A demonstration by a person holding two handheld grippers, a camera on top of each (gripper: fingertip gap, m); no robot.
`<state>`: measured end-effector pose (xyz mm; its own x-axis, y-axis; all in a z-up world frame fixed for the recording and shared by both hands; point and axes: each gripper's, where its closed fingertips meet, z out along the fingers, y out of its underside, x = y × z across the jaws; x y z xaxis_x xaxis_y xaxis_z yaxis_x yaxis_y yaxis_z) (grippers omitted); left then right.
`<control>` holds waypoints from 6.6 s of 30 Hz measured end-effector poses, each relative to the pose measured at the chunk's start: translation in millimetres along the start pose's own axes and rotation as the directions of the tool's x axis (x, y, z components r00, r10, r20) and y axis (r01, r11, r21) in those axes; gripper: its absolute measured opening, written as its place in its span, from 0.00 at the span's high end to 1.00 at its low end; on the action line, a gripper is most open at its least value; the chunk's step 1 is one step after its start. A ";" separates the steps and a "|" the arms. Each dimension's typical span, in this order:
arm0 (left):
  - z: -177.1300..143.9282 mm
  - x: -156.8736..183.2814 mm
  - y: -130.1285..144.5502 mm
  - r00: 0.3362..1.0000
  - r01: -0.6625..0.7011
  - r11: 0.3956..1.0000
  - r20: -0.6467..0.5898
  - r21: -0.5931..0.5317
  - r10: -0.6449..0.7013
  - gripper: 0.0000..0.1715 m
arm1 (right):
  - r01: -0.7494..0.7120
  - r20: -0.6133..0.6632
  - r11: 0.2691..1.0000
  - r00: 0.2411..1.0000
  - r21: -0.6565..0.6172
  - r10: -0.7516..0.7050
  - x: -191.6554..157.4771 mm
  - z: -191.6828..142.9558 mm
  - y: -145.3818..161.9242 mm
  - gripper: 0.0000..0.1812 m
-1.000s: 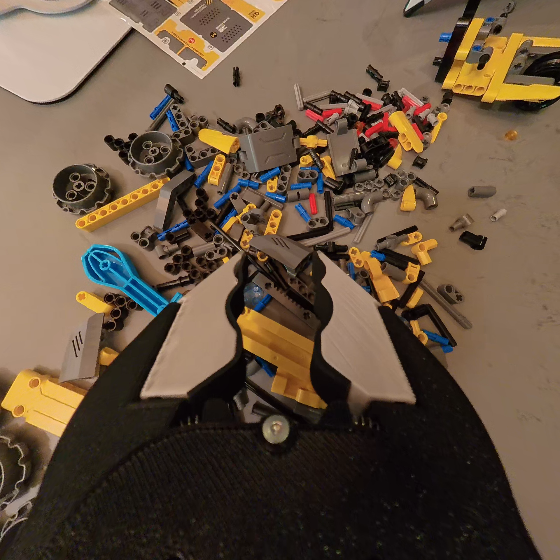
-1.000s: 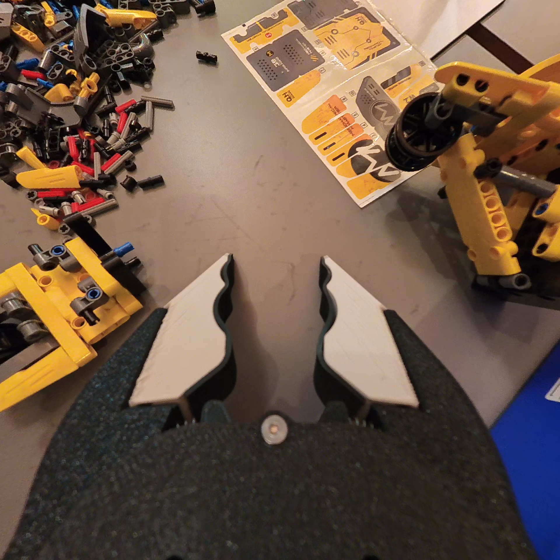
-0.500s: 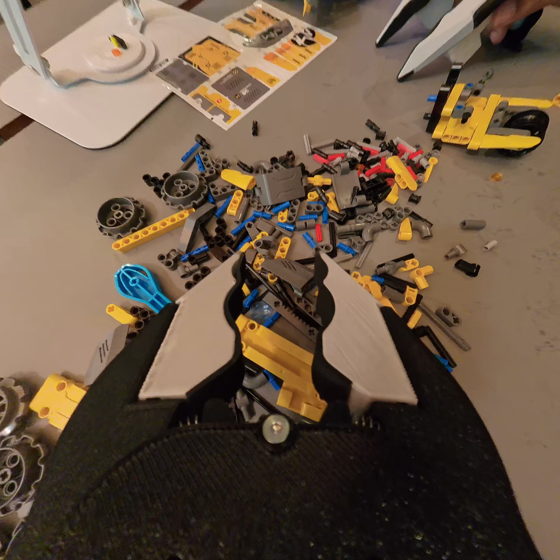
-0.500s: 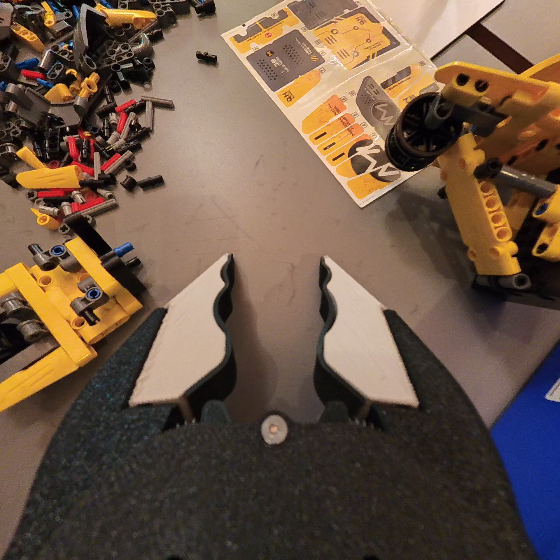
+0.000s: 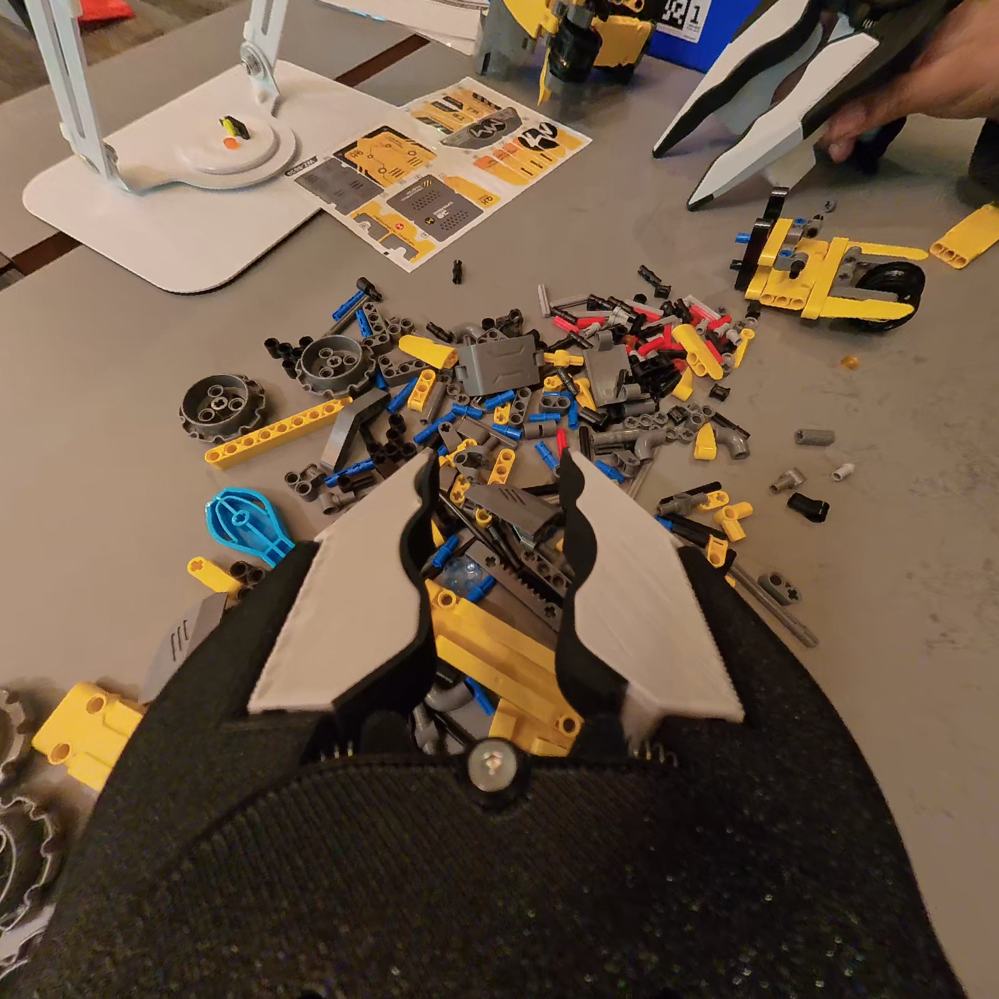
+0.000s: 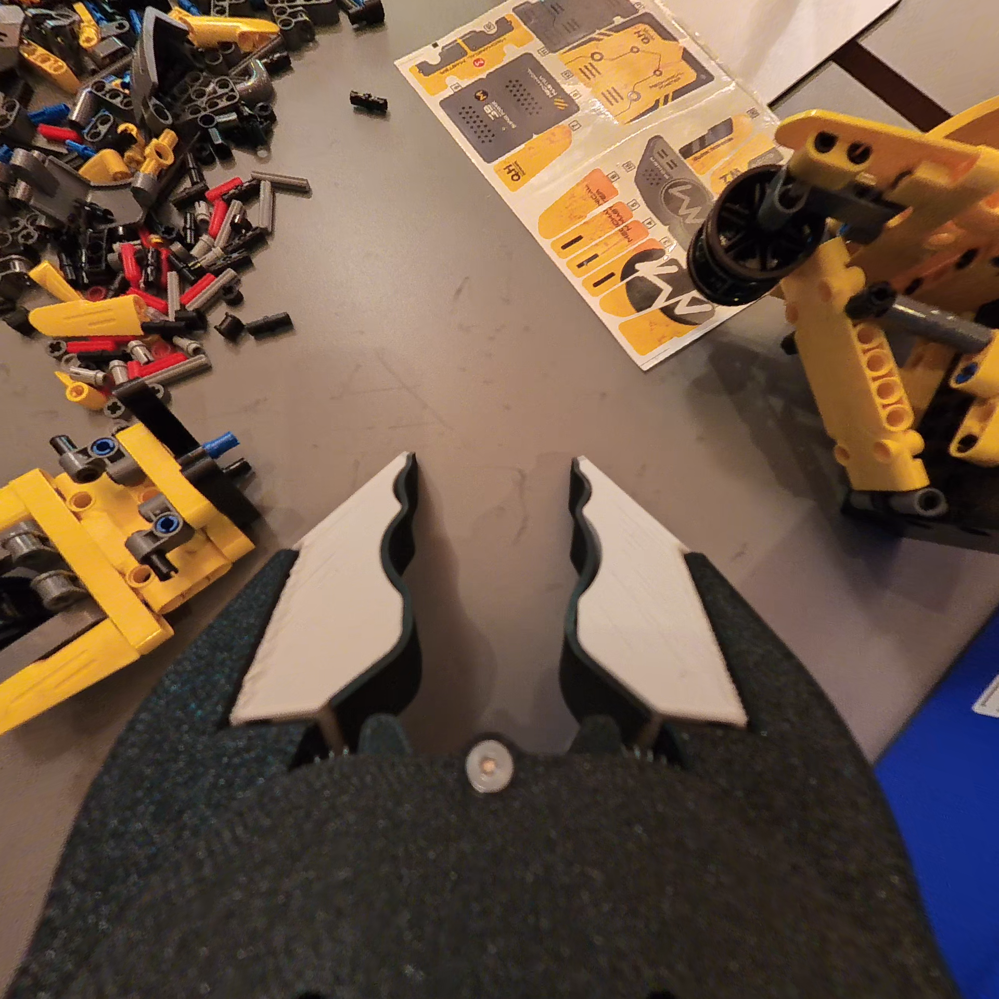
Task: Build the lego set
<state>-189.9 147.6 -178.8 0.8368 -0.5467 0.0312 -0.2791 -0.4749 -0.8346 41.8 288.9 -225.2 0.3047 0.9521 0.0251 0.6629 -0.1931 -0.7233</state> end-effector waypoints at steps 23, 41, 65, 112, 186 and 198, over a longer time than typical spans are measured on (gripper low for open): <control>0.4 5.9 2.9 0.995 0.067 0.998 -0.074 -0.005 -0.067 0.80 | 0.000 0.000 1.000 1.000 0.000 0.000 -0.1 -0.1 -0.1 0.69; -4.7 -16.1 3.0 0.997 0.073 0.997 0.014 0.011 -0.073 0.78 | -0.003 0.000 1.000 1.000 0.000 0.003 0.1 -0.1 0.0 0.69; -46.5 -61.4 -19.8 0.973 0.130 0.949 0.146 0.286 -0.177 0.84 | -0.053 -0.058 0.999 0.997 -0.001 0.053 0.4 -2.9 2.8 0.69; -89.3 -100.9 -9.5 0.920 0.016 0.955 0.370 0.298 -0.131 0.77 | -0.075 -0.068 0.997 0.995 -0.003 0.075 -5.5 -3.9 4.1 0.64; -52.9 -92.6 15.0 0.952 0.083 0.985 0.280 0.150 -0.123 0.76 | -0.132 0.147 0.876 0.987 0.464 0.070 -39.8 -47.8 -73.5 0.78; -50.1 -93.3 19.0 0.952 0.088 0.987 0.280 0.131 -0.122 0.75 | 0.179 0.058 0.892 0.973 0.416 -0.223 -71.0 -39.6 -65.8 1.00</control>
<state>-296.9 155.1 -170.0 0.9627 -0.2695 -0.0224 -0.1403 -0.4268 -0.8934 3.6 224.7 -152.0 0.1095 0.9833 0.1455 0.3615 0.0970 -0.9273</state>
